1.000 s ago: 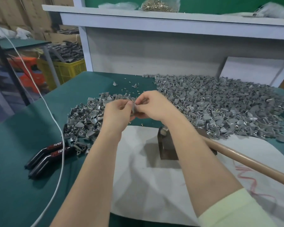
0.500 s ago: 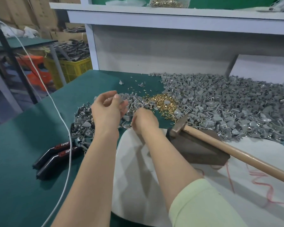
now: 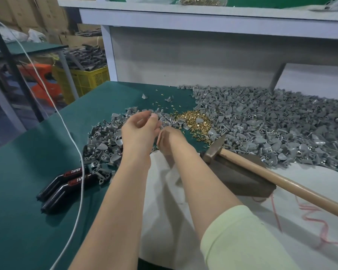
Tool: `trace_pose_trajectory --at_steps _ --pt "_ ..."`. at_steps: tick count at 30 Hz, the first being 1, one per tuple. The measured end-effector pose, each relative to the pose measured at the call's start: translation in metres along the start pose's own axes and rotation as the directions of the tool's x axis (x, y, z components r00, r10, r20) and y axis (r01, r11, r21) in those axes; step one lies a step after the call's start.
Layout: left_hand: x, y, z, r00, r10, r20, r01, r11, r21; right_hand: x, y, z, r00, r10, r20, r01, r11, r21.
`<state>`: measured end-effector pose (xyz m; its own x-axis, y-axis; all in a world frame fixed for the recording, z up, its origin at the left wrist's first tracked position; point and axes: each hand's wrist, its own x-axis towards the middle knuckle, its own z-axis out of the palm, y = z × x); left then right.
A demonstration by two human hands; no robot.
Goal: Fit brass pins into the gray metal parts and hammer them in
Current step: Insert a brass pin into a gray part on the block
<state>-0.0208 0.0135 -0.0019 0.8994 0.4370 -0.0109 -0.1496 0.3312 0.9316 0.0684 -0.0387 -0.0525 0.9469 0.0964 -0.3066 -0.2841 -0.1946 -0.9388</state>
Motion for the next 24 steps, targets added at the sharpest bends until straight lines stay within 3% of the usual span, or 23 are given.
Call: trace_pose_trajectory --at_steps 2,3,6,8,11,13,16,19,22,24 --pt "-0.001 0.001 0.000 1.000 0.004 0.001 -0.004 1.000 0.028 -0.012 -0.003 -0.002 1.000 -0.018 -0.023 0.008 0.923 -0.385" --pt "-0.001 0.001 0.000 1.000 0.008 -0.003 -0.008 0.999 0.037 -0.011 -0.004 -0.004 0.995 -0.065 -0.075 0.021 0.877 -0.480" --pt "-0.005 0.004 0.001 0.999 0.035 -0.011 -0.035 0.999 0.028 -0.024 -0.010 -0.004 0.983 -0.178 -0.031 0.140 0.858 -0.493" --pt "-0.009 0.009 0.005 0.997 0.075 -0.026 -0.075 0.997 0.022 -0.040 -0.019 -0.009 0.929 -0.365 -0.056 0.296 0.825 -0.481" --pt "-0.016 0.019 0.011 0.986 0.159 -0.047 -0.159 0.987 0.013 -0.066 -0.044 -0.031 0.826 -0.536 -0.176 0.387 0.765 -0.514" --pt "-0.023 0.024 0.018 0.975 0.220 -0.016 -0.220 0.975 0.006 -0.090 -0.061 -0.054 0.774 -0.613 -0.160 0.485 0.735 -0.473" --pt "-0.039 0.024 0.033 0.948 0.265 0.177 -0.279 0.958 0.059 -0.123 -0.071 -0.099 0.767 -0.627 -0.138 0.506 0.723 -0.471" --pt "-0.057 0.014 0.051 0.868 0.261 0.422 -0.392 0.882 0.261 -0.151 -0.060 -0.147 0.819 -0.555 -0.145 0.432 0.763 -0.481" --pt "-0.076 0.000 0.065 0.758 0.173 0.629 -0.532 0.722 0.442 -0.165 -0.032 -0.178 0.888 -0.426 -0.177 0.280 0.803 -0.526" --pt "-0.086 -0.009 0.071 0.699 0.075 0.711 -0.629 0.538 0.561 -0.170 -0.013 -0.191 0.897 -0.385 -0.218 0.206 0.800 -0.564"
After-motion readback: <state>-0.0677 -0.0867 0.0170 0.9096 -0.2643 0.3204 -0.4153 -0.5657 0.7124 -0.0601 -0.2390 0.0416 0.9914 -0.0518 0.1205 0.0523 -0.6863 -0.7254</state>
